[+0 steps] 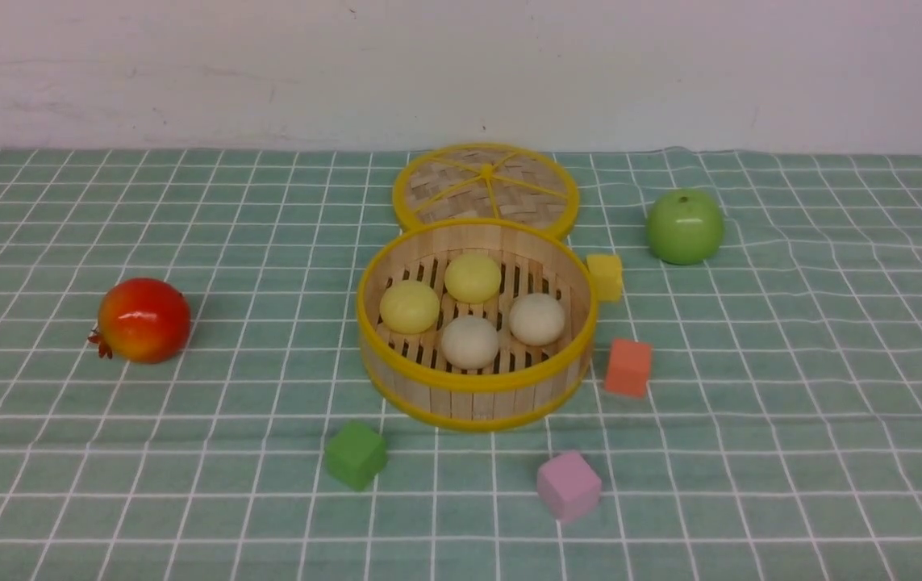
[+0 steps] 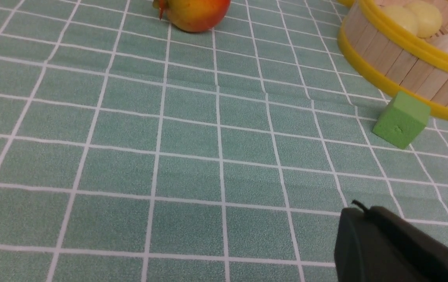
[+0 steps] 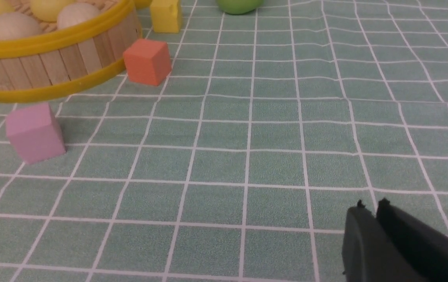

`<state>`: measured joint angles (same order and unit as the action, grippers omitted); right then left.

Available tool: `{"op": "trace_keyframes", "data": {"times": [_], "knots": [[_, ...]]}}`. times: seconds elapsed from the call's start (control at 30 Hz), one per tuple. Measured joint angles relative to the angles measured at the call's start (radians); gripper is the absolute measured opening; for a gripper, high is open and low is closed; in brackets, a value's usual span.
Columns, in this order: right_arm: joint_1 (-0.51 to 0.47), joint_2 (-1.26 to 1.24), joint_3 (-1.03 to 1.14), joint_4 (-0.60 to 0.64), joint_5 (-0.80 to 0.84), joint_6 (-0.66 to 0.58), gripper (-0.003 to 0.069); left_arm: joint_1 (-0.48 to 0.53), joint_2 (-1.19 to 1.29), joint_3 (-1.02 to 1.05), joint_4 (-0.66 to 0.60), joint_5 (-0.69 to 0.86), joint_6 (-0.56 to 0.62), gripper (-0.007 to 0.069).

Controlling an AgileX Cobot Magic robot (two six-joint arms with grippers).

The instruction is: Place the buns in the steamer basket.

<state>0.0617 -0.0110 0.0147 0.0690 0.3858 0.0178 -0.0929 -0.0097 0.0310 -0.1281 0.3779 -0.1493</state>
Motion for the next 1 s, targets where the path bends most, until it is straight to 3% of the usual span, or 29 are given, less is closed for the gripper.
{"op": "trace_keyframes", "data": {"times": [1.0], "knots": [[0.000,0.000,0.000,0.000,0.000,0.000,0.0090,0.000,0.000,0.000,-0.002,0.000,0.000,-0.0011]]}}
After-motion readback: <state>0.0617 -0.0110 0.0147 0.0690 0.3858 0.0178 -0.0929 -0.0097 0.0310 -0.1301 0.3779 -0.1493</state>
